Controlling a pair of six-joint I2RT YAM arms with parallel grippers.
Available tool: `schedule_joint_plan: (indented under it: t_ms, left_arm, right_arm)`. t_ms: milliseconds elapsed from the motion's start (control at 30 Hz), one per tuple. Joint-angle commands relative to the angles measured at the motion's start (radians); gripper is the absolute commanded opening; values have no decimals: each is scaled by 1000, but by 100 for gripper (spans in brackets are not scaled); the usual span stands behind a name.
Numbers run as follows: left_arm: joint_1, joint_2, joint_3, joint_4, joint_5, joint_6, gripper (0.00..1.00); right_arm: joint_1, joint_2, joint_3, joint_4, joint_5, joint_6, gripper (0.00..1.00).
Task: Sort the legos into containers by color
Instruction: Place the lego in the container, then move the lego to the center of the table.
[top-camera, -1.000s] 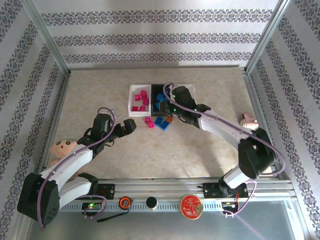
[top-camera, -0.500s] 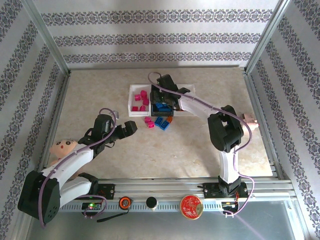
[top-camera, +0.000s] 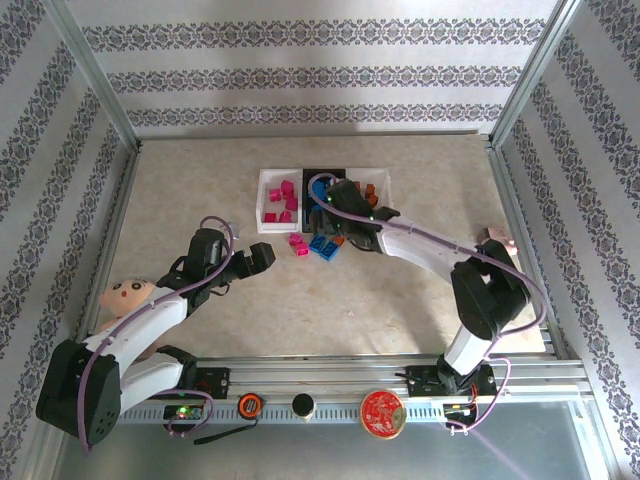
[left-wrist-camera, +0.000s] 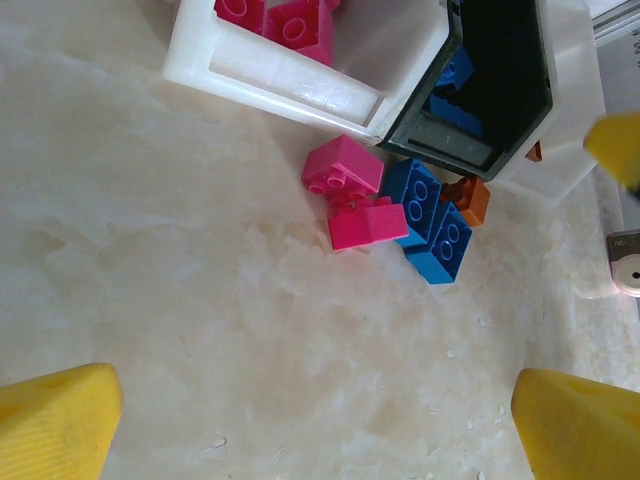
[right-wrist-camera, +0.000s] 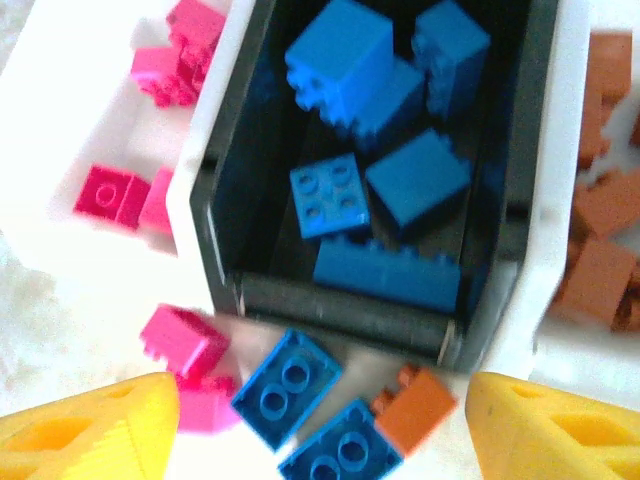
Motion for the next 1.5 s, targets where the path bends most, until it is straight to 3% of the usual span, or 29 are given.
schedule_joint_plan:
  t_ms: [0,367,767,1100,1300,1467]
  left_arm:
    - [-6,-11,-13,1,9,21,100]
    - [-6,-19,-26,-1,15,10,100]
    - [-6,-37,-32,-12,21,10,100]
    - [-7,-33,-35,-5,16,18,100]
    - [-7,-14,-41,15,22,12,100]
    - [-7,5,-38,25,33,6,100]
  right_arm:
    - [23,-40,-89,51,84,82,77]
    - [32,72,-151,171,78,199,84]
    - [3,196,-119,188,67,239,84]
    - [-34,54,-340,153,86,253,73]
    - [-43,-75,-464,168,66,229,73]
    - [-33,-144,-466,180,14,133,74]
